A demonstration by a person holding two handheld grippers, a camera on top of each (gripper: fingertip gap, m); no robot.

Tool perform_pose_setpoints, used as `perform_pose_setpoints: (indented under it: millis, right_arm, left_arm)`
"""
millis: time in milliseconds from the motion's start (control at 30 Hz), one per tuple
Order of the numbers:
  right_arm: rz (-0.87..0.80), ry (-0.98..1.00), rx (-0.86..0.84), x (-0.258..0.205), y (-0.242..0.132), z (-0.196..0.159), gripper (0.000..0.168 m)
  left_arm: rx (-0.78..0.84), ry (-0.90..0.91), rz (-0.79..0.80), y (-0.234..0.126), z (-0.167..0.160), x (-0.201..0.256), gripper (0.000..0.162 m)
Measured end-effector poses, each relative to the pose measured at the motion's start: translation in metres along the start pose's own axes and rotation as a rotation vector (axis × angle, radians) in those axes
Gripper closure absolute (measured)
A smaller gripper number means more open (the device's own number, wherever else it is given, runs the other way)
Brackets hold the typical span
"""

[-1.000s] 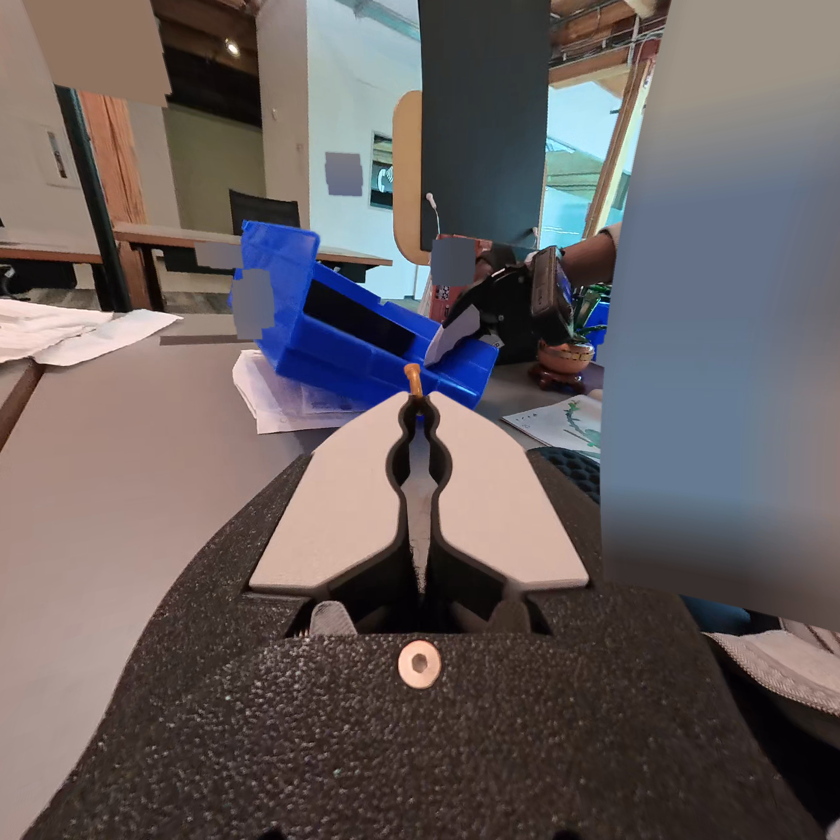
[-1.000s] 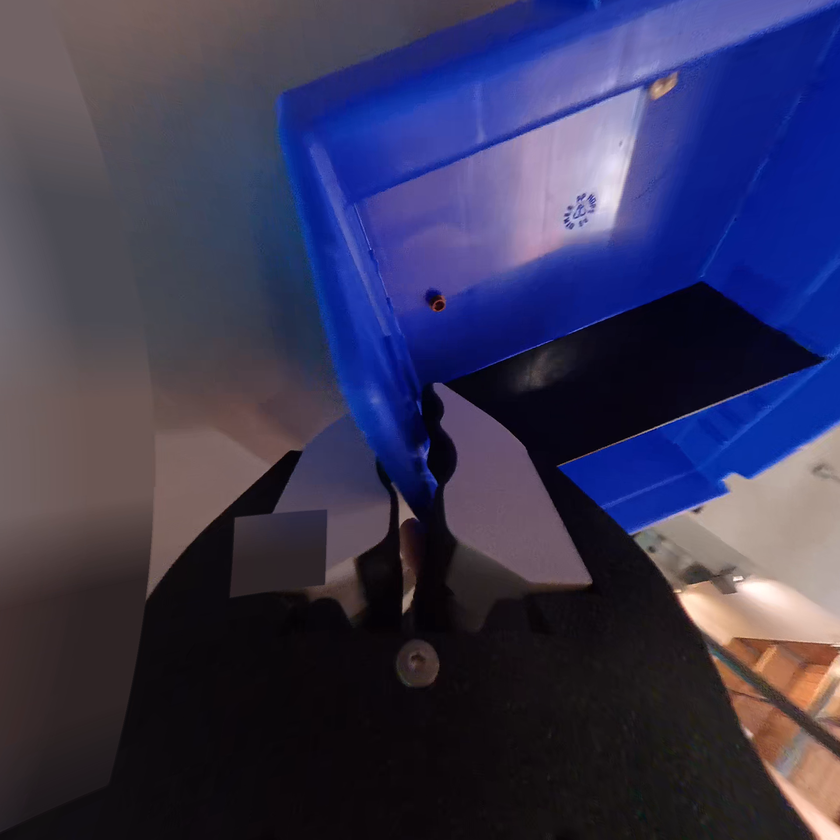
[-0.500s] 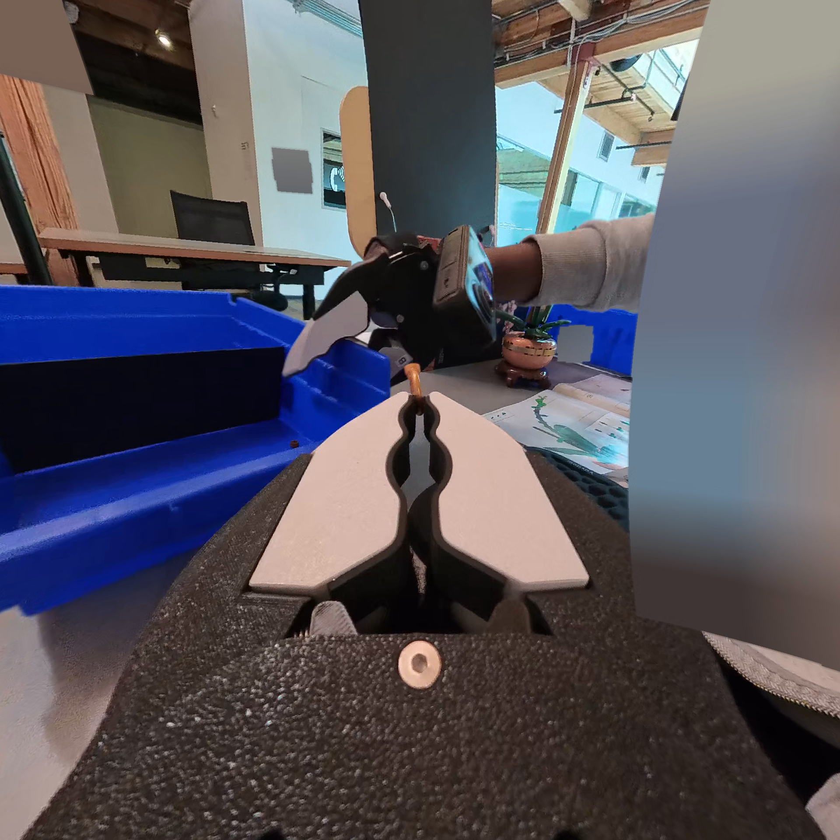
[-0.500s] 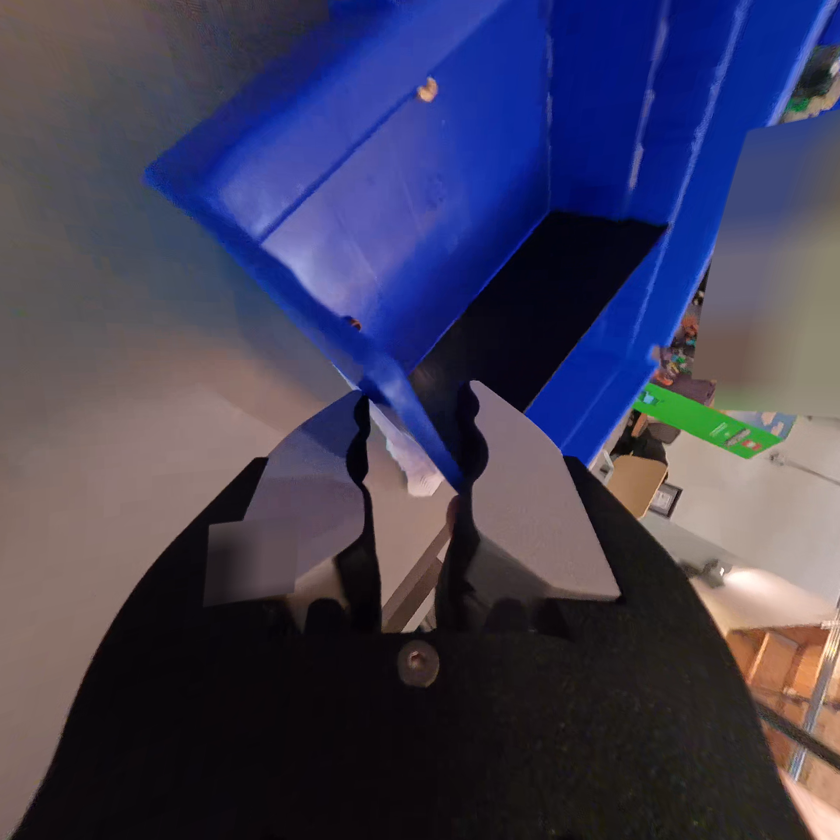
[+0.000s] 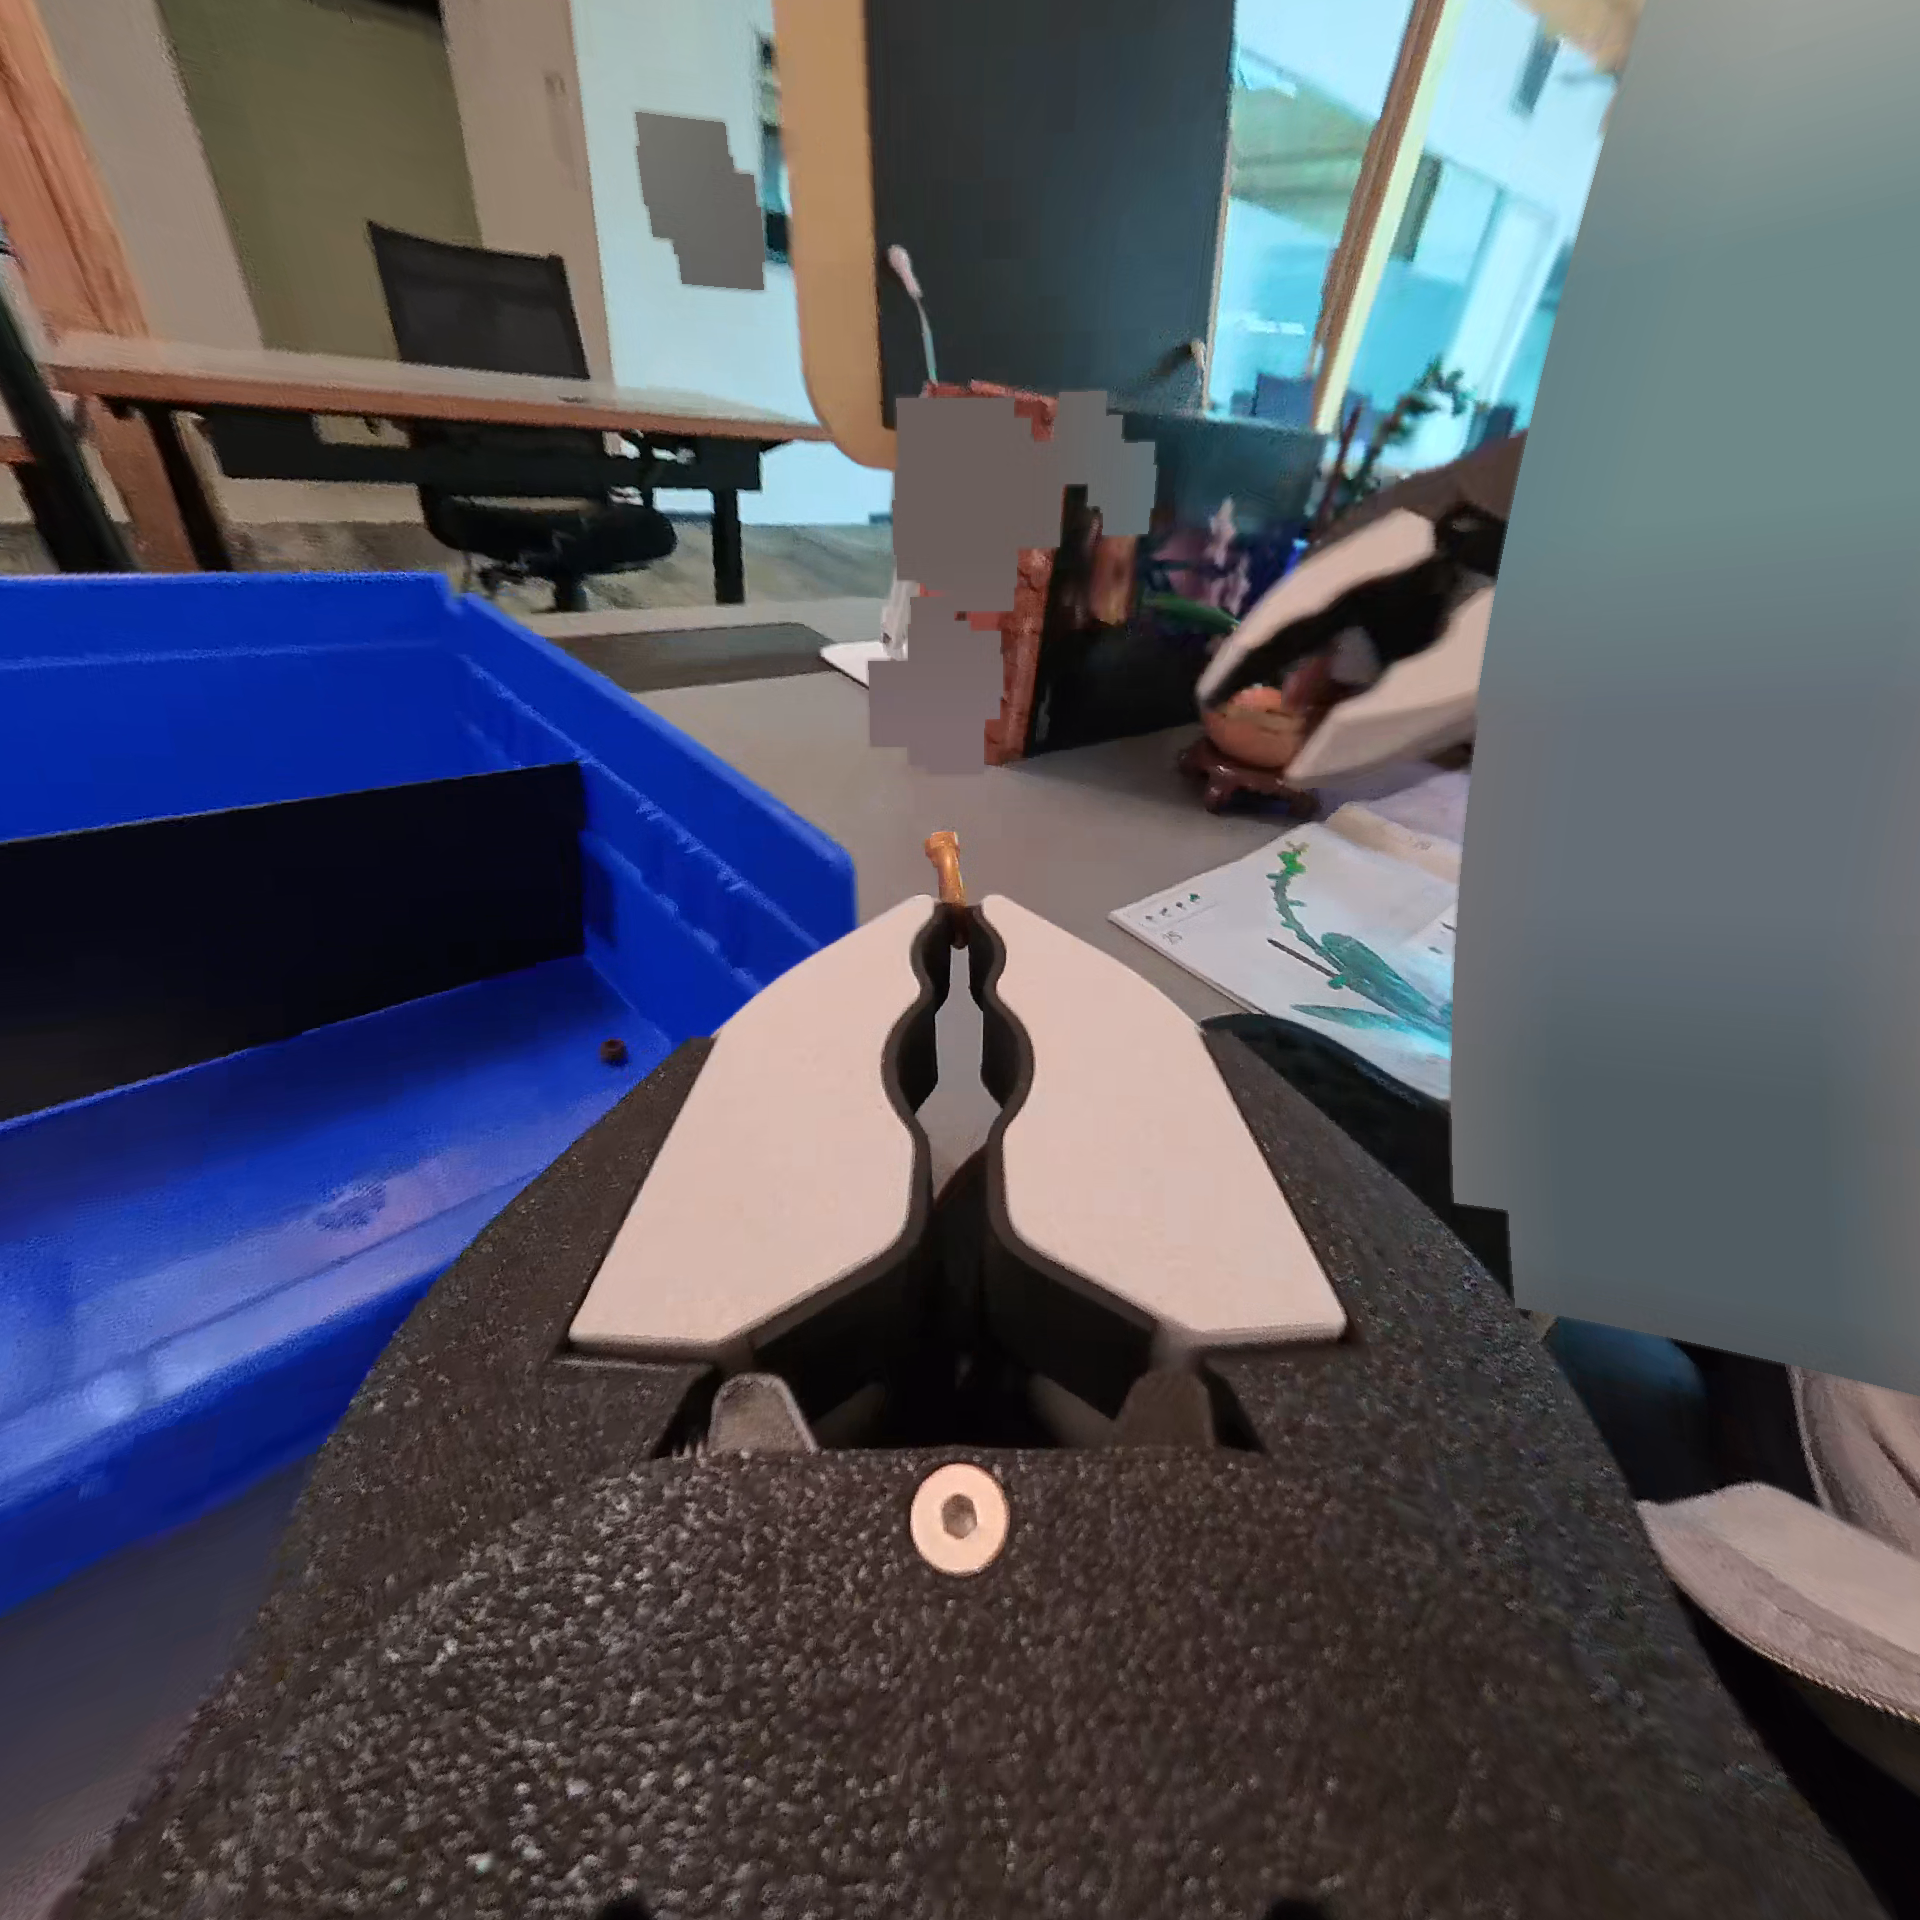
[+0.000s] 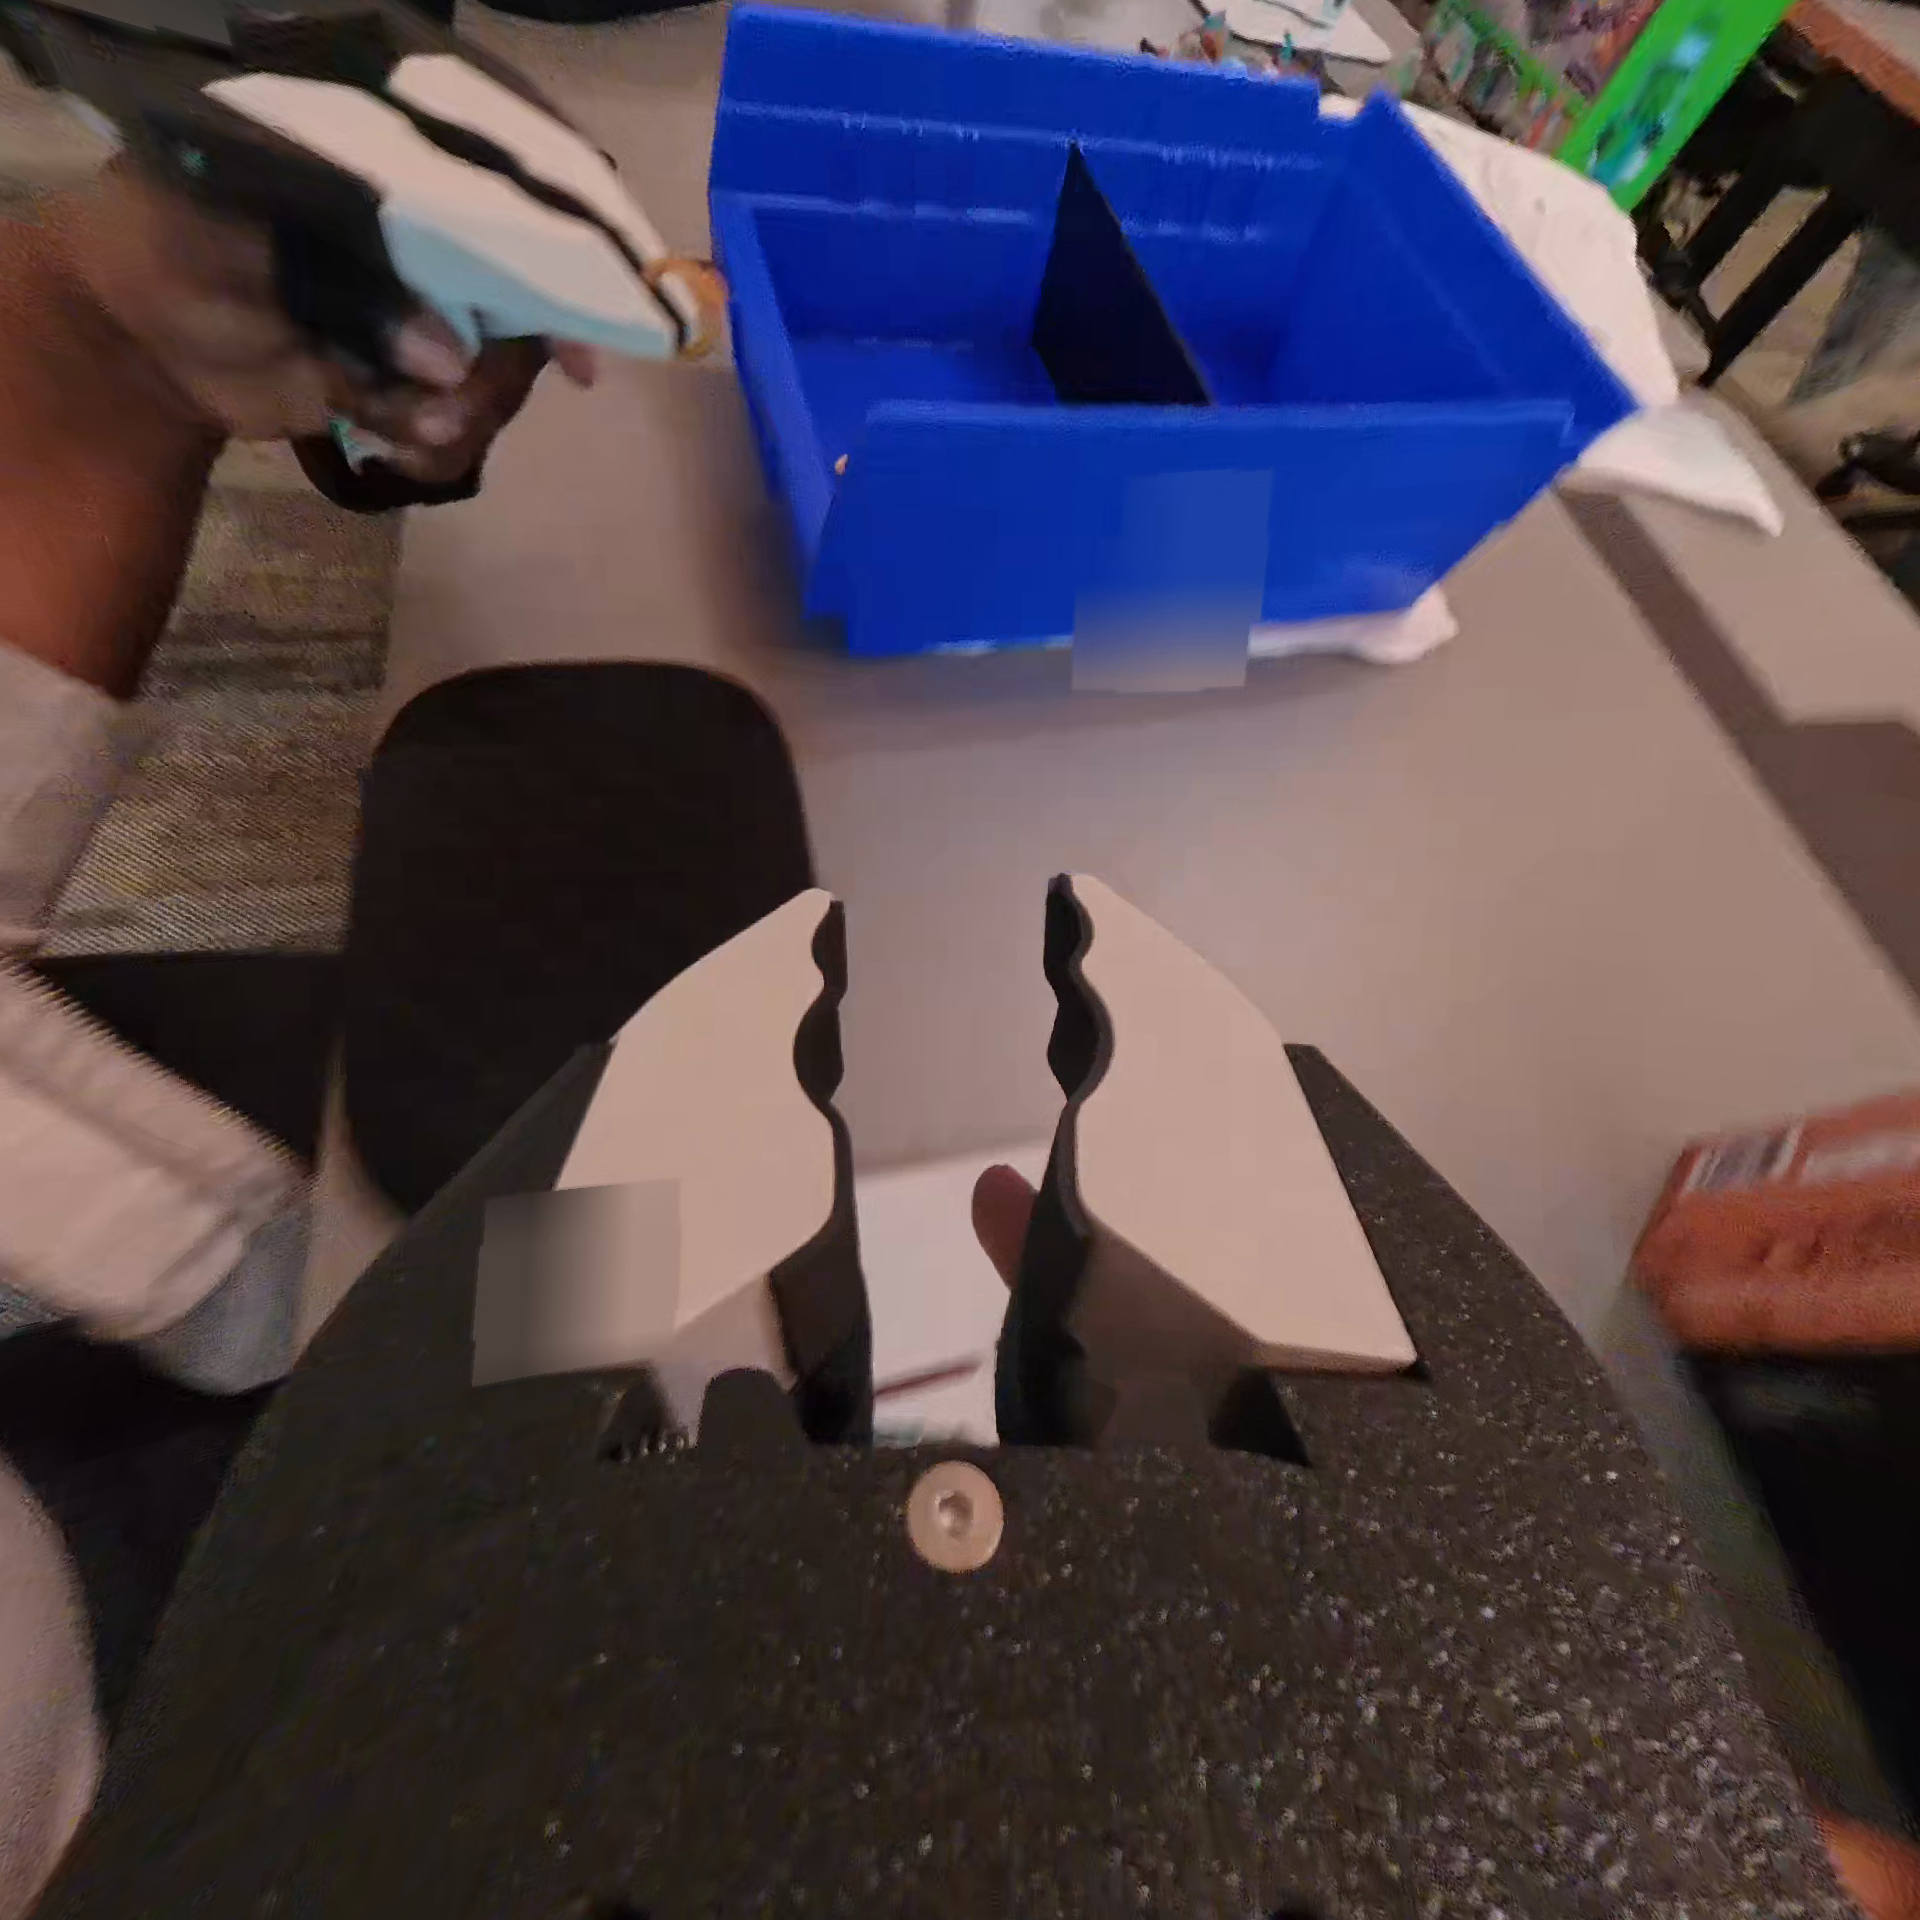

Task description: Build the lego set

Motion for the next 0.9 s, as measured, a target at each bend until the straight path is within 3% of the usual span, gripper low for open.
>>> perform_pose_setpoints:
  millis: [200, 433, 633, 800, 900]
  right_arm:
    - [0.016, 0.254, 0.198, -0.025, -0.061, -0.066, 0.15]
    - [0.138, 0.349, 0.231, -0.022, -0.082, -0.101, 0.15]
    - [0.218, 0.317, 0.241, -0.025, -0.088, -0.111, 0.145]
    - [0.24, 0.291, 0.24, -0.026, -0.089, -0.119, 0.143]
    - [0.26, 0.332, 0.26, -0.023, -0.09, -0.119, 0.143]
  left_arm:
    - [-0.157, 0.135, -0.139, 0.041, -0.003, 0.04, 0.16]
    - [-0.276, 0.228, -0.177, 0.07, -0.009, 0.067, 0.16]
    - [-0.222, 0.253, -0.238, 0.072, -0.004, 0.084, 0.159]
    - [0.025, 0.255, -0.434, 0.048, 0.021, 0.11, 0.16]
    - [-0.082, 0.354, -0.403, 0.059, 0.011, 0.112, 0.159]
Point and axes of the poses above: each gripper's, where its closed fingertips meet, y out along the fingers, z out of its top, x = y × z across the jaws, the point moved 4 cm from there along -y, back along the fingers, and after that the axes turned 2 degrees about z, right-handed, at the moved point
